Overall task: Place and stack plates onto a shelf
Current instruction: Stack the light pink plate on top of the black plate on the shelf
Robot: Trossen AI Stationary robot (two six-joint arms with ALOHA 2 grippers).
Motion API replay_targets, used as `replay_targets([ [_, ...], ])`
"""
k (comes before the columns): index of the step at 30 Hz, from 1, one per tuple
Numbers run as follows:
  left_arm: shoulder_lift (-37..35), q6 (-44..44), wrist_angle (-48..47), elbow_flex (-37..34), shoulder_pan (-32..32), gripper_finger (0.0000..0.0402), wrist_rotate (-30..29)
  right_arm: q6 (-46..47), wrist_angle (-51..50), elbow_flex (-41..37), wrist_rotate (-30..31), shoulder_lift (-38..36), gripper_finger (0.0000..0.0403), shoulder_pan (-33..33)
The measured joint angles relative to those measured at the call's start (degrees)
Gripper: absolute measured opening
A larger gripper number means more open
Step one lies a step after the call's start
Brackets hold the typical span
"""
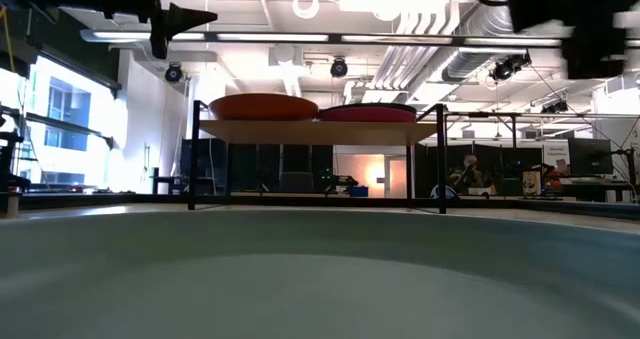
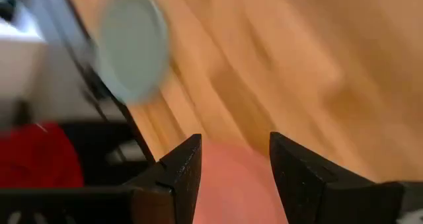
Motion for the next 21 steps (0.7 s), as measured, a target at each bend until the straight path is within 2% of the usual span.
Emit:
replay_targets([
  [5,0.0,-0.5,-0.3,0.0,0.0,0.0154,0.0,10.6,0.2,-5.8,1.4,1.6,0.0158,13.7],
  [8,0.0,-1.0,-0.3,0.0,0.0,0.0154,0.0,15.0,0.1,-8.6,3.5,2.4,0.0158,18.6],
  [13,0.0,-1.0,-0.8,0.0,0.0,0.0154,0.0,18.5,-0.1,-10.4,5.6,2.7,0.0158,20.6],
  [18,0.0,-1.0,-2.2,0.0,0.0,0.0154,0.0,16.3,0.0,-12.8,1.7,5.7,0.0158,22.1],
  [21,0.0,-1.0,-2.7,0.0,0.0,0.0154,0.0,15.8,4.4,-14.9,0.7,7.9,0.0158,22.4],
])
